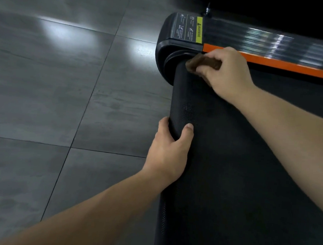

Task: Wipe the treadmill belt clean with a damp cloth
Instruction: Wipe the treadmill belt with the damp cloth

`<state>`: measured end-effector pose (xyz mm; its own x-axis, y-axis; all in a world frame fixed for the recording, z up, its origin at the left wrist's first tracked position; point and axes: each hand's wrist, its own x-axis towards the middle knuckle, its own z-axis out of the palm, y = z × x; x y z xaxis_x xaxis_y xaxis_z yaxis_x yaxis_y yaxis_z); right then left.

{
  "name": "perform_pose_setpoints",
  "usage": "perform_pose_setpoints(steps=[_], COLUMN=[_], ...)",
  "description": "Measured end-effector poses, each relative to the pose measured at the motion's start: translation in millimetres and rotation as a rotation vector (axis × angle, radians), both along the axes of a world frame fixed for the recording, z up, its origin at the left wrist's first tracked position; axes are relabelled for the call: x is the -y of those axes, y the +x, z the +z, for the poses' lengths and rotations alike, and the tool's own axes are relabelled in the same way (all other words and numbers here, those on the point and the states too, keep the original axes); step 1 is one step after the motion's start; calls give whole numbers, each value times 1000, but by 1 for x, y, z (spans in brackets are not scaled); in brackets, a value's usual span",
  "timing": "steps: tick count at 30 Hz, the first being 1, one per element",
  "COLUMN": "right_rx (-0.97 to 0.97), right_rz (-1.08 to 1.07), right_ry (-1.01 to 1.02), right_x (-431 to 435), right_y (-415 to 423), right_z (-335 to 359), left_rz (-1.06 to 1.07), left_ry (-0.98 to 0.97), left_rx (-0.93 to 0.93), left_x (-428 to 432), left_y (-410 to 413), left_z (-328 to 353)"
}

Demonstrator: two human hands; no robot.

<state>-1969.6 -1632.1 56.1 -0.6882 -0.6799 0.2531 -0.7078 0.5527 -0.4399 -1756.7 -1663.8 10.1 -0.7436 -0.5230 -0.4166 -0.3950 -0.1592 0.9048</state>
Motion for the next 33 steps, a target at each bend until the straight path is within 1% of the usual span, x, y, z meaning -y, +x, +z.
perform_pose_setpoints(steps=[2, 3, 4, 6, 8, 10, 12, 14, 15, 16, 18, 20, 21, 22, 24, 26, 28, 31, 32, 33], right_rx=[-3, 11, 28, 61, 82, 35, -2, 8, 17, 26, 64, 102, 82, 54, 42, 37, 44, 121, 134, 118], right_rz=[-86, -91, -61, 77, 183, 108, -67, -177, -178, -142, 9, 127, 110, 49, -136, -211, -139, 128, 193, 209], right_ry=[-41, -41, -31, 0, 29, 48, 31, -28, -37, -31, 4, 73, 87, 75, 21, -8, 4, 49, 70, 88], right_x=[7, 4, -5, -30, -40, -30, -16, -7, -10, -16, -38, -51, -49, -43, -31, -26, -40, -83, -93, -94], right_y=[1, 9, 21, 47, 51, 25, -5, -6, 4, 17, 44, 43, 32, 17, -6, 3, 33, 89, 93, 87], right_z=[-2, -4, -5, -4, 1, 2, 0, -4, -7, -9, -5, 1, 2, 2, 0, -4, -7, 1, 4, 5], left_rz=[-5, -8, -9, -10, -5, -4, -3, -1, 1, 1, -7, -11, -8, -3, 10, 7, -2, -30, -40, -40], left_ry=[-5, -4, -4, -9, -13, -5, -11, -20, -25, -35, -46, -45, -39, -31, -28, -28, -13, 12, 15, 18], left_rx=[10, 16, 19, 23, 22, 21, 24, 26, 29, 32, 41, 50, 53, 52, 49, 44, 40, 44, 48, 54], left_x=[1, 1, 1, 1, 1, 0, -1, 0, 0, 1, 1, 0, 0, 0, -1, -1, 0, -3, -6, -10], left_y=[0, 0, 0, -1, -1, -1, 0, -1, 0, -1, -2, -2, -2, -2, 0, 1, 1, 7, 11, 17], left_z=[0, 0, 0, 0, 0, -2, -1, -1, -2, -3, -2, 0, 1, 1, 3, 5, 7, 9, 7, 6])
